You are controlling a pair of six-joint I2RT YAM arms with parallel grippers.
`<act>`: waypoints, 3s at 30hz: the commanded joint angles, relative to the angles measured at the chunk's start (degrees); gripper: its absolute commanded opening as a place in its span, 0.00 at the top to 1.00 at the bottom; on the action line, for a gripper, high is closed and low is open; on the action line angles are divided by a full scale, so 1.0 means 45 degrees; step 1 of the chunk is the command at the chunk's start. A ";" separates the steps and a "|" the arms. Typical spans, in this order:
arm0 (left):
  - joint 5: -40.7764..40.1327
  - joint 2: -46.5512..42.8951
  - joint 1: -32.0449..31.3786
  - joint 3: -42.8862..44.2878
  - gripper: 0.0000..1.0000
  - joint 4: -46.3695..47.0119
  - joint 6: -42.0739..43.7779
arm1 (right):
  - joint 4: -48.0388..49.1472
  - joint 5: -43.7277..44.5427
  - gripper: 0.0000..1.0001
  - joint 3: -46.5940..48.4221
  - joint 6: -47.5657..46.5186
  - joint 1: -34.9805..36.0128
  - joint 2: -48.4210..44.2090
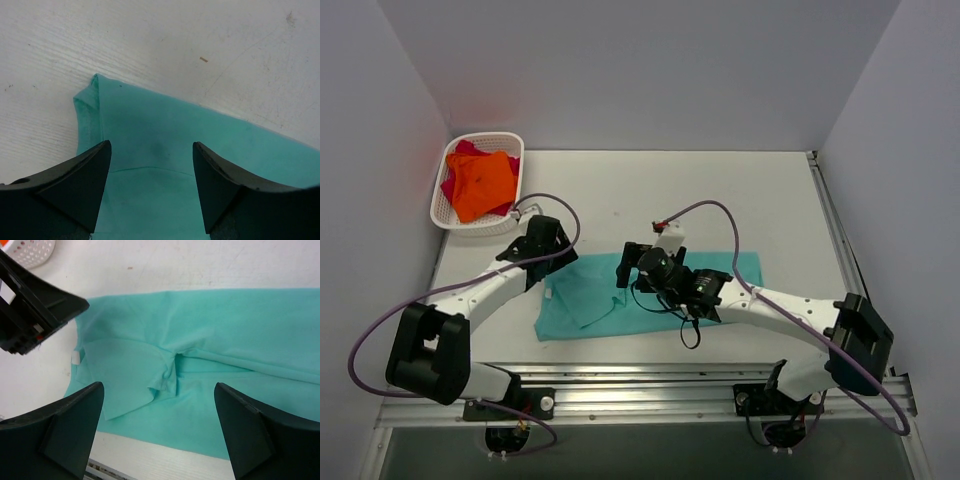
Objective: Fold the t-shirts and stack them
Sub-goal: Fold the tshirt
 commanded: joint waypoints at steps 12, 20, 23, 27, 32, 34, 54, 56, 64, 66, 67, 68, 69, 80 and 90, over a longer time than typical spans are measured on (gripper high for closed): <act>0.0457 0.2656 -0.0378 -0.0246 0.33 0.0308 -0.1004 | -0.1478 0.0715 0.11 -0.0071 -0.1509 -0.2955 -0.2708; 0.0671 0.5547 -0.0378 0.1430 0.98 0.0971 -0.1043 | -0.1322 0.0209 0.11 -0.0091 -0.2192 -0.4185 -0.2787; 0.0633 0.6427 -0.0359 0.2426 0.98 0.0818 -0.0791 | -0.1185 0.0013 0.11 -0.0188 -0.2388 -0.4712 -0.2690; 0.0087 0.7247 -0.0281 0.5718 0.98 -0.0332 0.0048 | -0.0912 -0.0241 0.11 -0.0325 -0.2466 -0.5162 -0.2553; 0.0534 1.0752 0.0285 1.1852 0.98 -0.2401 0.1748 | -0.0872 -0.0319 0.12 -0.0306 -0.2486 -0.5377 -0.2396; 0.1059 1.2164 0.0539 1.5542 0.98 -0.2776 0.2449 | -0.0872 -0.0378 0.12 -0.0325 -0.2467 -0.5436 -0.2377; 0.2605 0.9222 0.1653 1.5380 0.06 -0.0667 0.4250 | -0.0463 -0.0182 0.14 -0.1047 -0.2428 -0.5690 -0.3080; 0.2566 0.9475 0.1634 1.5243 0.06 -0.0416 0.4289 | -0.0404 -0.0241 0.14 -0.1067 -0.2427 -0.5690 -0.3138; 0.2780 1.3007 0.1946 1.8363 0.00 -0.0784 0.3353 | -0.0501 -0.0027 0.14 -0.1126 -0.2486 -0.5671 -0.3392; 0.3169 1.4295 0.2005 1.9378 0.00 -0.1349 0.3235 | -0.0521 0.0051 0.14 -0.1126 -0.2525 -0.5690 -0.3393; 0.3307 1.4687 0.2005 1.9886 0.06 -0.1545 0.3157 | -0.0521 0.0090 0.14 -0.1126 -0.2544 -0.5690 -0.3392; 0.3444 1.5309 0.2044 2.0606 0.07 -0.1779 0.3137 | -0.0502 0.0149 0.14 -0.1165 -0.2545 -0.5710 -0.3392; 0.3580 1.5567 0.2044 2.0865 0.07 -0.1839 0.3118 | -0.0501 0.0168 0.14 -0.1165 -0.2545 -0.5710 -0.3373; 0.3640 1.5882 0.2259 2.0028 0.08 -0.1020 0.2805 | -0.0326 0.0110 0.14 -0.1106 -0.2642 -0.5808 -0.2807; 0.4148 1.5785 0.2298 1.9345 0.16 -0.0512 0.2649 | -0.0267 0.0208 0.15 -0.1087 -0.2623 -0.5808 -0.2494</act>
